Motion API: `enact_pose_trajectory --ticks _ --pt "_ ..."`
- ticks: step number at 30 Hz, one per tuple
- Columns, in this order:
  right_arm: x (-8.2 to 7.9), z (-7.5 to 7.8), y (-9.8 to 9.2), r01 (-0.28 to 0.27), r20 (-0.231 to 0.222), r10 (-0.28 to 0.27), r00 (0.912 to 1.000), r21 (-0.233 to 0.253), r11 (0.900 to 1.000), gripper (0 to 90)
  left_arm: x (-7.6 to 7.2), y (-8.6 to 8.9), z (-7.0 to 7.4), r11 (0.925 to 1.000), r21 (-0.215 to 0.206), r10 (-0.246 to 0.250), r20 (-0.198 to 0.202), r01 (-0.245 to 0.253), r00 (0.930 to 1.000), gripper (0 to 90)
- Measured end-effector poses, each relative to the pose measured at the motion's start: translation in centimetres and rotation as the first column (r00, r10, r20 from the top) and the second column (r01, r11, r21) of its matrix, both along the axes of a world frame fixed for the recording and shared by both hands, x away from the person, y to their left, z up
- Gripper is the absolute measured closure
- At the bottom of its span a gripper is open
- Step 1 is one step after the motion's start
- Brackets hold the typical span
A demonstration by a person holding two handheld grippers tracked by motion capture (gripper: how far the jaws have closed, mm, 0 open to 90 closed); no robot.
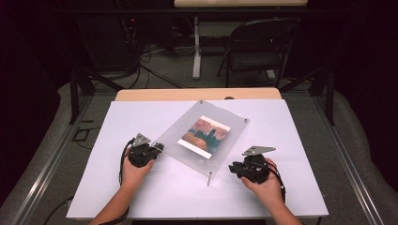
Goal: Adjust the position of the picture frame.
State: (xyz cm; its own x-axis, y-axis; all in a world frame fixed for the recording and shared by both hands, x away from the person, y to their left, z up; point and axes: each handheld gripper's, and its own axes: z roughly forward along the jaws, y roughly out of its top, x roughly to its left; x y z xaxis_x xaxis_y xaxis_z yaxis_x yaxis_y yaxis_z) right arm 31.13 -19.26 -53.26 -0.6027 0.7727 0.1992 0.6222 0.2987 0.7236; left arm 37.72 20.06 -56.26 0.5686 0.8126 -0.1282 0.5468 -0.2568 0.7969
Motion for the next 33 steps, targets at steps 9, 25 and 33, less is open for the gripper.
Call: enact_pose_trajectory --ticks 9,25,33 --pt "0.9 -0.4 0.3 0.002 -0.032 -0.002 0.9995 -0.014 1.000 81.4 -0.5 -0.1 0.2 0.9999 0.006 -0.014 -0.011 0.014 0.9998 84.6" --pt "1.7 -0.3 0.2 -0.012 -0.057 0.009 0.9984 -0.051 0.999 90.0 -2.9 -1.2 0.7 0.9954 0.023 -0.092 -0.031 0.093 0.9952 85.0" --pt "2.4 -0.2 0.2 -0.014 -0.074 0.007 0.9973 -0.097 0.995 90.0 -3.4 -1.4 0.7 0.9945 0.023 -0.102 -0.038 0.102 0.9941 85.1"
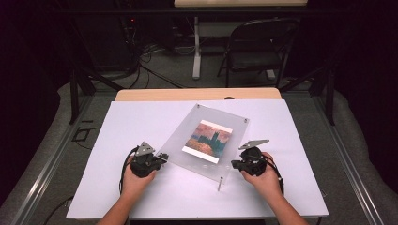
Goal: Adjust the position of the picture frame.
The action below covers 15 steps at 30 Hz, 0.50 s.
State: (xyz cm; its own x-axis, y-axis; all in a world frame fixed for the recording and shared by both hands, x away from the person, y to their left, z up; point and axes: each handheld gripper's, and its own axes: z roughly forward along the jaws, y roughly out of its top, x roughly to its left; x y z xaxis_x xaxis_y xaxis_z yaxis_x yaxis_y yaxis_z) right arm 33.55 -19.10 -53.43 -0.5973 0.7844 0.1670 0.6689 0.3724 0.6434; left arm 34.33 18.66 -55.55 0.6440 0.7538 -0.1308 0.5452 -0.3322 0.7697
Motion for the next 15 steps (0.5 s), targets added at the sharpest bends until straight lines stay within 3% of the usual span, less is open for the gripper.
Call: enact_pose_trajectory --ticks 15 --pt "1.4 -0.1 0.1 0.011 -0.060 -0.012 0.9981 -0.011 1.000 90.0 -0.7 -0.2 -0.1 0.9998 0.017 0.014 0.004 -0.014 0.9999 85.1"
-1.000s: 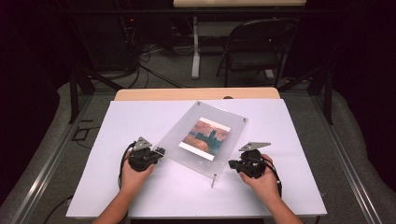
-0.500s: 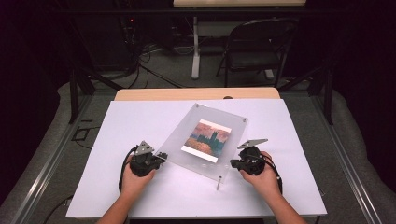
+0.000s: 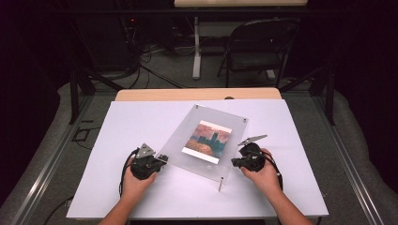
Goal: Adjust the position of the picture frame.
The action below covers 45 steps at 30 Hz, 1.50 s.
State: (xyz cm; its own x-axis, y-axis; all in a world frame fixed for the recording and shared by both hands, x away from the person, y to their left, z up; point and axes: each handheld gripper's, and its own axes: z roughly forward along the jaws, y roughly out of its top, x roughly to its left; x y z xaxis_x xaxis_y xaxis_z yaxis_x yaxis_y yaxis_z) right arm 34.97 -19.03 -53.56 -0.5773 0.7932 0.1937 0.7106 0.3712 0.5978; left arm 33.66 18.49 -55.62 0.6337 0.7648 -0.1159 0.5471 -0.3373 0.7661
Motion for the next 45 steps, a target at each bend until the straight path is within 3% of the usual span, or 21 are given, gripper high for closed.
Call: enact_pose_trajectory --ticks 15,23,35,41,44,45 --pt "1.7 0.3 0.8 0.003 -0.002 -0.003 1.0000 -0.036 0.999 90.0 -0.9 0.4 0.1 0.9997 0.008 0.024 -0.010 -0.024 0.9997 85.1" --pt "3.3 0.6 1.7 -0.002 0.016 0.004 0.9999 -0.099 0.995 90.0 -1.4 0.6 0.2 0.9997 -0.001 0.026 -0.018 -0.026 0.9995 85.1" --pt "6.3 0.9 1.5 0.012 -0.004 -0.012 0.9999 -0.118 0.993 90.0 -1.9 -0.6 0.1 0.9996 -0.026 0.005 -0.028 -0.005 0.9996 85.1" --pt "7.6 0.8 0.6 0.044 -0.016 -0.045 0.9989 -0.082 0.996 90.0 -1.4 -1.5 0.2 0.9988 -0.050 0.000 -0.029 -0.001 0.9996 85.2" --pt "7.6 0.4 0.0 0.053 -0.020 -0.054 0.9983 -0.036 0.998 90.0 -1.4 -1.7 0.0 0.9991 -0.041 -0.008 -0.036 0.006 0.9993 85.1" --pt "7.4 0.2 -0.1 0.071 -0.040 -0.072 0.9966 -0.012 0.997 90.0 -1.4 -1.7 -0.1 0.9989 -0.047 -0.011 -0.033 0.010 0.9994 85.1"
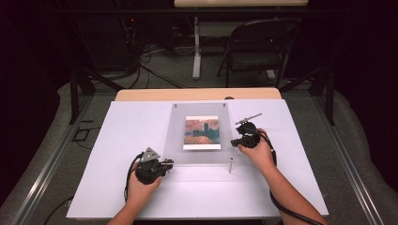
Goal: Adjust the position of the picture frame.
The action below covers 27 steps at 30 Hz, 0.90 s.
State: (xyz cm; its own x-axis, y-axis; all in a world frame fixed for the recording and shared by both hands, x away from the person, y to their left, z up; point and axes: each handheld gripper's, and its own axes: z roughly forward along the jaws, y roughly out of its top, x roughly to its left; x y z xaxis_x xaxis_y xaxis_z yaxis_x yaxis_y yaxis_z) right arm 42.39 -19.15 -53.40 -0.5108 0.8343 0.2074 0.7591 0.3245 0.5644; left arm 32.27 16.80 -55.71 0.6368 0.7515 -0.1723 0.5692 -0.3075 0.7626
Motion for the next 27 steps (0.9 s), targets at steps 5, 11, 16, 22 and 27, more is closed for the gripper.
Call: enact_pose_trajectory --ticks 5,11,16,22,27 --pt "-1.3 -0.1 -0.9 -0.002 0.054 -0.001 0.9985 0.051 0.999 86.9 0.0 0.0 0.0 1.0000 0.001 0.003 0.006 -0.003 1.0000 85.0" --pt "-4.4 0.2 -1.6 0.001 0.132 -0.009 0.9913 0.057 0.998 79.9 -0.3 0.1 0.3 0.9999 -0.005 0.011 0.016 -0.011 0.9998 82.7" --pt "-7.6 0.7 -2.2 -0.001 0.189 -0.015 0.9818 0.082 0.997 76.4 -0.7 0.4 0.4 0.9995 0.007 0.031 0.035 -0.031 0.9989 74.8" --pt "-10.4 0.4 -2.3 -0.029 0.219 0.015 0.9756 0.060 0.998 71.3 -1.6 0.8 0.2 0.9996 -0.008 0.029 0.010 -0.028 0.9995 68.2" --pt "-12.3 0.2 -2.7 -0.045 0.234 0.023 0.9719 0.088 0.995 67.9 -1.6 0.8 0.1 0.9996 0.002 0.027 0.010 -0.027 0.9996 64.1"
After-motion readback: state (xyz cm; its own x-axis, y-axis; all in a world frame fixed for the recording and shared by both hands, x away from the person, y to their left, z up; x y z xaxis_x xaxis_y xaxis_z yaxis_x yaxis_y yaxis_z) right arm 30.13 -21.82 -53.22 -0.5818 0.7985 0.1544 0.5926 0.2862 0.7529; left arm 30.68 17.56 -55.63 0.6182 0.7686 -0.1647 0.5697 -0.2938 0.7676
